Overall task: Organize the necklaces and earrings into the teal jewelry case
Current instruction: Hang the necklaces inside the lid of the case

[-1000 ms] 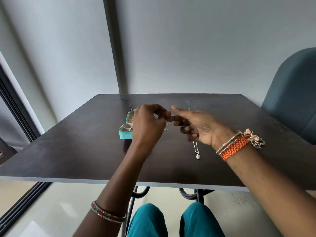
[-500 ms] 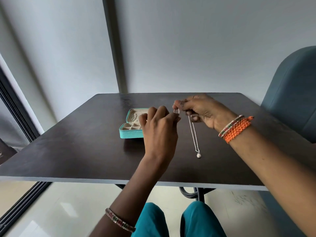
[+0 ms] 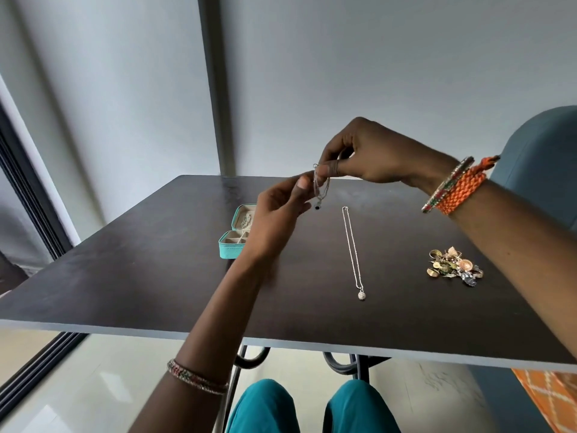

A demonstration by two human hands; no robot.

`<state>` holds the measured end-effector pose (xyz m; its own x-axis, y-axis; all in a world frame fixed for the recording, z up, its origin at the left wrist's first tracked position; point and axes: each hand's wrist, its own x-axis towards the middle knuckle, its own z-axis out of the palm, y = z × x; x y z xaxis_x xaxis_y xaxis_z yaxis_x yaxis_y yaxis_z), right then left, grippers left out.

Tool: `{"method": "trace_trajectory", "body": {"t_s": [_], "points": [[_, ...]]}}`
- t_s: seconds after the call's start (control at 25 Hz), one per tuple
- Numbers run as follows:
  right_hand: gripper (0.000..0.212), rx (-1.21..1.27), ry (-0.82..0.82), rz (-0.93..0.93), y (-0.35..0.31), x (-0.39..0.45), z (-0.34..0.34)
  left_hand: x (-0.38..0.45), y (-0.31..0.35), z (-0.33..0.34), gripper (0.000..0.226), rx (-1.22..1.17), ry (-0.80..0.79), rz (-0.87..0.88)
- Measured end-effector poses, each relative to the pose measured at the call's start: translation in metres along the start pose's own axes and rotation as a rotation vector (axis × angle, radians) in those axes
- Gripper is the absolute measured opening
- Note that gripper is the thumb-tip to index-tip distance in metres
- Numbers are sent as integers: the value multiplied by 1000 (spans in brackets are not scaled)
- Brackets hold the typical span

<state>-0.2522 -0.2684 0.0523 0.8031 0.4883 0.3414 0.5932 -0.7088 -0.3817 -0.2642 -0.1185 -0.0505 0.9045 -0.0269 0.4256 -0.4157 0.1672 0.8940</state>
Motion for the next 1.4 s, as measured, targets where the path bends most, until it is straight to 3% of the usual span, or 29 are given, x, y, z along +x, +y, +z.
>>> {"method": "trace_trajectory", "body": {"t_s": [0.12, 0.44, 0.64, 0.88, 1.04, 1.16, 1.24, 1.32, 1.4], "points": [[7, 1, 80, 12, 0, 0, 9, -2, 1, 5, 14, -10, 30, 21], [12, 109, 418, 191, 14, 2, 62, -4, -14, 3, 17, 164, 249, -42], [21, 165, 532, 259, 16, 17, 110, -5, -37, -9, 22, 175, 378, -101], [19, 354, 630, 224, 19, 58, 137, 31, -35, -58, 17, 279, 300, -139], [14, 283, 604, 157, 24, 82, 146, 54, -25, -97, 13, 412, 96, -177], [14, 167, 510, 151, 36, 97, 158, 83, -49, -132, 23, 605, 281, -191], [13, 148, 484, 145, 43, 105, 164, 98, -76, -147, 49, 853, 372, -267], [12, 109, 420, 125, 46, 108, 167, 105, -101, -149, 59, 1001, 268, -420], [11, 62, 355, 93, 47, 110, 171, 109, -112, -147, 60, 936, 151, -521]]}}
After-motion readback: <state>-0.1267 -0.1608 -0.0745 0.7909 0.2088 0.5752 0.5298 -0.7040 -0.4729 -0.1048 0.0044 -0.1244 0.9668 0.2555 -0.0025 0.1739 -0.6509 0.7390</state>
